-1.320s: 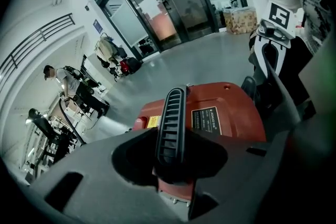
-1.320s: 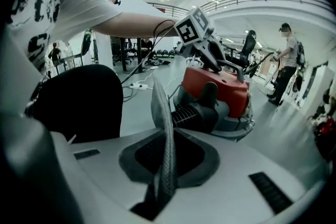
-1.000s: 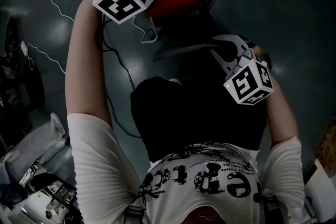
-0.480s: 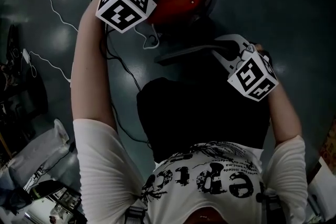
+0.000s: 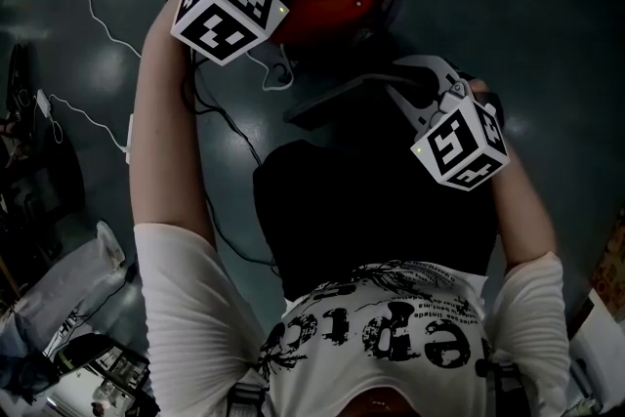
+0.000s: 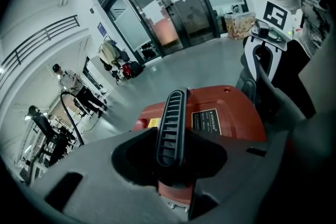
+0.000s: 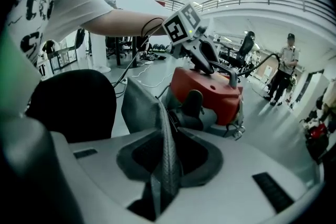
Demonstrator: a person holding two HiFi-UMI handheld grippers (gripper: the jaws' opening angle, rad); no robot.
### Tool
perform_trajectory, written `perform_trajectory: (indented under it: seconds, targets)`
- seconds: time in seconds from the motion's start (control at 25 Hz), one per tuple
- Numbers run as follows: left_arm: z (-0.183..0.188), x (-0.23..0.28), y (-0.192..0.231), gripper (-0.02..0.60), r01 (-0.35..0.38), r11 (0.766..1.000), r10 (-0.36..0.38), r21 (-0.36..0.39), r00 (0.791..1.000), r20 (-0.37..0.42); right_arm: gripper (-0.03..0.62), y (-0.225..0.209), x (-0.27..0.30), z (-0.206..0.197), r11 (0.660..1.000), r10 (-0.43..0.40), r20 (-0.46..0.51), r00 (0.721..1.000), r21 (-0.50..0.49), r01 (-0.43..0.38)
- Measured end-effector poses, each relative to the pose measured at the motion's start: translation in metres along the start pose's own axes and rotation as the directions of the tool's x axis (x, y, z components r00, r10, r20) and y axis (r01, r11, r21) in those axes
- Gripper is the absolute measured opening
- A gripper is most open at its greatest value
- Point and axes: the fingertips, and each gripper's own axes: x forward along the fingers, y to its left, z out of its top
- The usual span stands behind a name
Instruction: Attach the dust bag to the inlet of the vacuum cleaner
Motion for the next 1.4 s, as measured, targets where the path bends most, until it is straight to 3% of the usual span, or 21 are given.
perform_trajectory:
  seconds: [0.44, 0.68, 0.8, 0.92, 0.96, 1.04, 1.12, 1.2, 1.24, 1.32, 1.4]
  targets:
    - [0.004, -0.002, -0.001, 0.132, 0.015, 1.000, -0.015, -0.011, 0.999, 0.038, 0.067, -0.025, 0.006, 0.004, 0.984, -0.169, 0.021, 0.985, 0.054, 0.168]
    - [0.004, 0.000, -0.002, 0.133, 0.058, 0.998, -0.058, -0.009, 0.998, 0.011, 0.072, -0.024, 0.007, 0.002, 0.987, -0.139, 0.007, 0.990, 0.086, 0.138]
    - [0.002, 0.002, 0.001, 0.133, -0.029, 0.999, 0.028, 0.028, 1.000, 0.010, 0.080, -0.027, 0.005, 0.000, 0.976, -0.199, 0.007, 0.980, 0.096, 0.198]
    - [0.003, -0.008, -0.001, 0.155, -0.135, 0.986, 0.130, 0.099, 0.990, 0.056, 0.160, -0.031, -0.001, -0.003, 0.943, -0.322, 0.006, 0.947, 0.089, 0.320]
    - [0.007, -0.018, -0.004, 0.156, -0.169, 0.982, 0.161, 0.087, 0.983, 0.093, 0.183, -0.030, -0.004, -0.002, 0.940, -0.330, 0.007, 0.944, 0.096, 0.328]
    - [0.021, -0.045, -0.010, 0.156, -0.240, 0.971, 0.239, -0.021, 0.950, 0.199, 0.183, -0.029, -0.014, 0.005, 0.945, -0.294, 0.048, 0.954, 0.165, 0.283]
    - [0.036, -0.076, -0.021, 0.156, -0.305, 0.936, 0.346, -0.178, 0.890, 0.298, 0.183, -0.034, -0.030, 0.019, 0.932, -0.274, 0.138, 0.952, 0.281, 0.228]
    - [0.046, -0.101, -0.040, 0.155, -0.331, 0.882, 0.446, -0.336, 0.819, 0.362, 0.181, -0.043, -0.047, 0.031, 0.906, -0.300, 0.219, 0.928, 0.369, 0.206]
    - [0.048, -0.111, -0.051, 0.155, -0.321, 0.845, 0.490, -0.428, 0.785, 0.379, 0.181, -0.047, -0.052, 0.036, 0.895, -0.320, 0.246, 0.915, 0.394, 0.207]
    - [0.046, -0.127, -0.072, 0.155, -0.265, 0.743, 0.569, -0.614, 0.733, 0.373, 0.179, -0.051, -0.059, 0.040, 0.876, -0.369, 0.268, 0.890, 0.421, 0.236]
    - [0.040, -0.139, -0.088, 0.146, -0.220, 0.644, 0.617, -0.732, 0.716, 0.327, 0.168, -0.053, -0.065, 0.039, 0.843, -0.439, 0.266, 0.858, 0.453, 0.291]
